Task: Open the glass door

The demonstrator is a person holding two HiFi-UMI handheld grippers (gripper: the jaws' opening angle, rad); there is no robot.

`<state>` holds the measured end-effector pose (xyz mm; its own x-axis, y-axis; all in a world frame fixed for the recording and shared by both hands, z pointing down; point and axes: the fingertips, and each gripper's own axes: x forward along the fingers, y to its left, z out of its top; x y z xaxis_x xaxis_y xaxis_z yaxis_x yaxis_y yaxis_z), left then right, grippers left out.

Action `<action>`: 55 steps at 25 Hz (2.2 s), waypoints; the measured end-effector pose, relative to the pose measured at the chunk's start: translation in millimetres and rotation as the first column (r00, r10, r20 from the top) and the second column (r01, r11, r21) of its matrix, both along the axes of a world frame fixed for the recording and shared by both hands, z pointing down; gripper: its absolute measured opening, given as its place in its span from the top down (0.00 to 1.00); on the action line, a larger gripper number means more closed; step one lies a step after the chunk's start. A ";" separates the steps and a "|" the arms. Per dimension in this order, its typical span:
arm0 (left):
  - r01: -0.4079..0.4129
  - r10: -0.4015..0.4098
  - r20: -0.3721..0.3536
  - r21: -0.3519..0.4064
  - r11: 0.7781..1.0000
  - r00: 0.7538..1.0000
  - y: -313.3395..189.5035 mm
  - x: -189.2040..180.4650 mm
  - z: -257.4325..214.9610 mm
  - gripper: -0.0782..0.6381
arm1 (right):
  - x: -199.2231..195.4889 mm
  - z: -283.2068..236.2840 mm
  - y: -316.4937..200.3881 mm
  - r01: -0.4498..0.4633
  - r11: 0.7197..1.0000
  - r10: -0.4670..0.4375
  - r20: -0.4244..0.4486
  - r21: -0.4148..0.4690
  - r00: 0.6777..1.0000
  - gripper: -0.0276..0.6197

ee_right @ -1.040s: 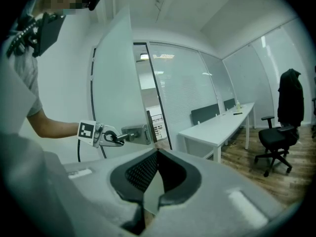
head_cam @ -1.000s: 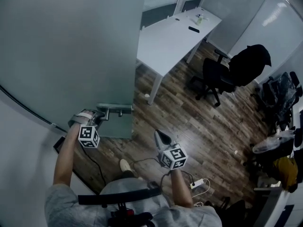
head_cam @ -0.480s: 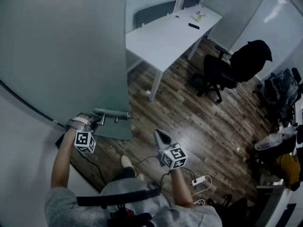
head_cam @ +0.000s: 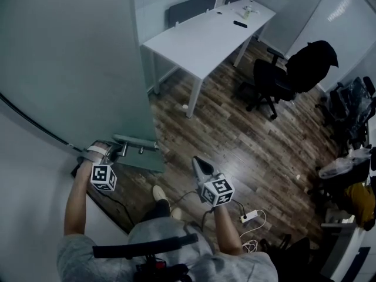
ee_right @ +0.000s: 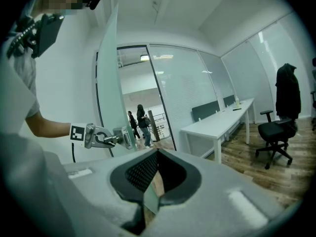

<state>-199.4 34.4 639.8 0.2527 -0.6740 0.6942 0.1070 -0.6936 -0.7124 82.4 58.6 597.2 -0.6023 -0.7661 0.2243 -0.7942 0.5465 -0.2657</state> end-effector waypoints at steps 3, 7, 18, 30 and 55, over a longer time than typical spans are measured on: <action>-0.008 0.008 0.002 0.001 1.000 1.000 8.6 -1.7 -1.5 0.86 | 1.2 -3.2 6.9 -0.001 1.000 0.001 0.001 0.006 1.000 0.96; -0.015 0.015 -0.002 0.013 1.000 1.000 19.6 -3.4 0.6 0.85 | 2.5 1.3 18.6 -0.010 1.000 0.009 0.014 0.004 1.000 0.96; -0.030 0.030 0.016 0.027 0.999 0.999 54.3 -11.3 -2.0 0.85 | -13.0 6.1 44.7 0.022 1.000 -0.022 0.017 -0.006 1.000 0.96; -0.032 0.030 0.040 0.046 0.998 0.999 81.3 -14.9 1.0 0.85 | -19.3 9.7 56.8 0.061 0.998 -0.061 0.012 -0.002 0.998 0.96; -0.014 0.010 0.080 0.053 0.998 0.997 107.3 -29.5 4.2 0.85 | -33.1 10.5 78.5 0.085 0.996 -0.084 0.023 -0.002 0.996 0.96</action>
